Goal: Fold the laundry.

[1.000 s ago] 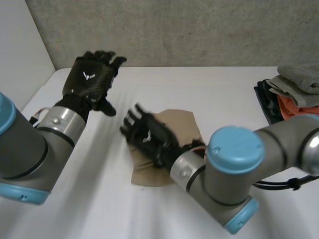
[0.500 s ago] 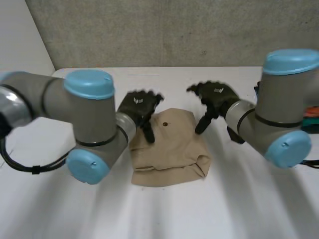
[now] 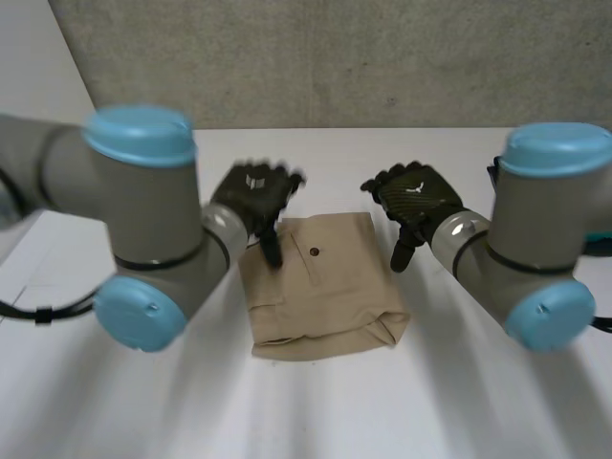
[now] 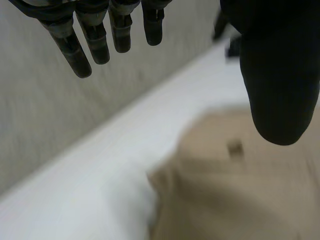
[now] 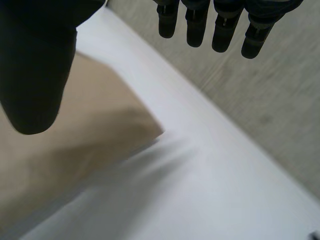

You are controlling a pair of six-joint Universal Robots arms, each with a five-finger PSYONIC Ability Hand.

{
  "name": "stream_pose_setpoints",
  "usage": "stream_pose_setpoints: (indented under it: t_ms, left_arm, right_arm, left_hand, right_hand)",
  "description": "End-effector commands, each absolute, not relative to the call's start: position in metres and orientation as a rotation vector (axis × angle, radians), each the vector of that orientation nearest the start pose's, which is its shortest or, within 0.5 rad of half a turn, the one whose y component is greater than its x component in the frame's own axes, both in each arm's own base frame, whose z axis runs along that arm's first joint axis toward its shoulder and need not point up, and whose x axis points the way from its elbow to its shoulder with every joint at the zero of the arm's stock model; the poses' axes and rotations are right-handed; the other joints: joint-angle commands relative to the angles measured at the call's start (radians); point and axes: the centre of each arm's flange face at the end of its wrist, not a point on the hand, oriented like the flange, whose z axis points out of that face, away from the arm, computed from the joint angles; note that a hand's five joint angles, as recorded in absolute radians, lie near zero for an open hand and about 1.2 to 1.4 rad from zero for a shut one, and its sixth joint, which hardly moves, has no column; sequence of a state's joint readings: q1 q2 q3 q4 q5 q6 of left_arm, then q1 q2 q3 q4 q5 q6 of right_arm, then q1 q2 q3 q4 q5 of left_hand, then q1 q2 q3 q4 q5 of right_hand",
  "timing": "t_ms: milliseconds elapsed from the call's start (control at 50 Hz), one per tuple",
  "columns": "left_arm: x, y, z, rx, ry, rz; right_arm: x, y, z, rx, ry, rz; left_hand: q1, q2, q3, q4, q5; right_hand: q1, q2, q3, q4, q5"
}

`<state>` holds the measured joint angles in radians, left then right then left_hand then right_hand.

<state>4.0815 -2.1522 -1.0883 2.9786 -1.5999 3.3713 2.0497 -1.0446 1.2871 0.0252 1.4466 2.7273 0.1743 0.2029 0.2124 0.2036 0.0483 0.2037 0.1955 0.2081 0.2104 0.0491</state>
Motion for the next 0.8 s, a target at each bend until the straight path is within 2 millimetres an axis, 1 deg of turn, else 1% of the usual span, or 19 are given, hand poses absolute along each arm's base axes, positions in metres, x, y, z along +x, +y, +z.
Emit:
stream_pose_setpoints:
  t_ms: [20,40,60,80,100,120,140,160,180,200,240,320,360,500,680,720,760,780,800]
  left_arm:
    - [-0.349,-0.255,0.306,1.241,2.197,-2.5]
    - [-0.35,-0.252,0.314,1.334,2.181,-2.535]
    - [-0.351,-0.25,0.315,1.39,2.181,-2.546]
    - [-0.352,-0.247,0.317,1.446,2.187,-2.551]
    - [-0.353,-0.245,0.317,1.503,2.204,-2.549]
    - [-0.354,-0.238,0.319,1.602,2.245,-2.54]
    - [-0.355,-0.236,0.319,1.643,2.269,-2.53]
    - [-0.356,-0.233,0.318,1.681,2.296,-2.522]
    - [-0.356,-0.23,0.319,1.712,2.317,-2.515]
    - [-0.357,-0.227,0.319,1.762,2.346,-2.504]
    - [-0.358,-0.225,0.318,1.786,2.36,-2.496]
    - [-0.359,-0.226,0.311,1.78,2.4,-2.466]
    - [-0.359,-0.226,0.309,1.767,2.41,-2.457]
    - [-0.359,-0.222,0.302,1.762,2.451,-2.42]
    - [-0.359,-0.218,0.306,1.77,2.439,-2.431]
    - [-0.359,-0.218,0.307,1.769,2.433,-2.438]
    - [-0.359,-0.218,0.307,1.772,2.43,-2.44]
    - [-0.359,-0.218,0.308,1.772,2.428,-2.442]
    - [-0.359,-0.219,0.308,1.769,2.426,-2.445]
  right_arm:
    - [0.299,-0.22,0.197,-1.271,1.932,-1.972]
    - [0.301,-0.212,0.19,-1.29,1.919,-1.956]
    - [0.303,-0.203,0.184,-1.309,1.909,-1.938]
    - [0.308,-0.186,0.173,-1.338,1.887,-1.906]
    - [0.31,-0.177,0.168,-1.357,1.874,-1.886]
    - [0.311,-0.17,0.162,-1.373,1.87,-1.866]
    - [0.311,-0.164,0.155,-1.384,1.875,-1.847]
    - [0.311,-0.158,0.143,-1.391,1.889,-1.827]
    - [0.311,-0.156,0.137,-1.389,1.894,-1.826]
    - [0.312,-0.157,0.132,-1.385,1.897,-1.835]
    - [0.315,-0.162,0.12,-1.361,1.897,-1.88]
    - [0.323,-0.173,0.106,-1.325,1.872,-1.946]
    - [0.327,-0.178,0.102,-1.315,1.857,-1.971]
    - [0.345,-0.204,0.096,-1.284,1.828,-2.032]
    - [0.362,-0.226,0.099,-1.251,1.782,-2.087]
    - [0.367,-0.23,0.1,-1.254,1.784,-2.08]
    - [0.369,-0.232,0.103,-1.253,1.783,-2.072]
    - [0.37,-0.238,0.11,-1.241,1.78,-2.082]
    - [0.369,-0.241,0.114,-1.232,1.781,-2.091]
  left_hand:
    - [0.0,-0.028,-0.038,-0.029,-0.048]
    - [0.001,-0.028,-0.037,-0.028,-0.048]
    - [0.001,-0.028,-0.037,-0.028,-0.048]
    - [0.001,-0.028,-0.037,-0.028,-0.048]
    - [0.001,-0.028,-0.037,-0.028,-0.048]
    - [0.001,-0.028,-0.037,-0.028,-0.048]
    - [0.001,-0.028,-0.037,-0.028,-0.048]
    - [0.001,-0.028,-0.037,-0.028,-0.048]
    - [0.001,-0.028,-0.037,-0.028,-0.048]
    - [0.004,-0.025,-0.034,-0.025,-0.045]
    - [0.007,-0.022,-0.031,-0.022,-0.042]
    - [0.007,-0.022,-0.031,-0.022,-0.042]
    - [0.01,-0.019,-0.028,-0.019,-0.039]
    - [0.013,-0.016,-0.025,-0.016,-0.036]
    - [0.019,-0.01,-0.019,-0.011,-0.03]
    - [0.019,-0.01,-0.019,-0.011,-0.03]
    - [0.016,-0.013,-0.022,-0.014,-0.033]
    - [0.019,-0.01,-0.019,-0.011,-0.03]
    - [0.019,-0.01,-0.019,-0.011,-0.03]
  right_hand:
    - [-0.029,-0.021,-0.034,-0.036,-0.049]
    - [-0.029,-0.021,-0.034,-0.036,-0.049]
    - [-0.029,-0.021,-0.034,-0.036,-0.049]
    - [-0.029,-0.021,-0.034,-0.036,-0.049]
    - [-0.029,-0.021,-0.034,-0.036,-0.049]
    - [-0.029,-0.021,-0.034,-0.036,-0.049]
    - [-0.029,-0.021,-0.034,-0.036,-0.049]
    - [-0.029,-0.021,-0.034,-0.036,-0.049]
    - [-0.029,-0.021,-0.034,-0.036,-0.049]
    - [-0.029,-0.021,-0.034,-0.036,-0.049]
    - [-0.029,-0.021,-0.034,-0.036,-0.049]
    - [-0.029,-0.021,-0.034,-0.036,-0.049]
    - [-0.029,-0.021,-0.034,-0.036,-0.049]
    - [-0.029,-0.021,-0.034,-0.036,-0.049]
    - [-0.029,-0.021,-0.034,-0.036,-0.049]
    - [0.384,0.392,0.38,0.377,0.364]
    - [1.026,1.034,1.021,1.019,1.006]
    - [1.191,1.199,1.187,1.184,1.171]
    - [1.193,1.201,1.188,1.186,1.173]
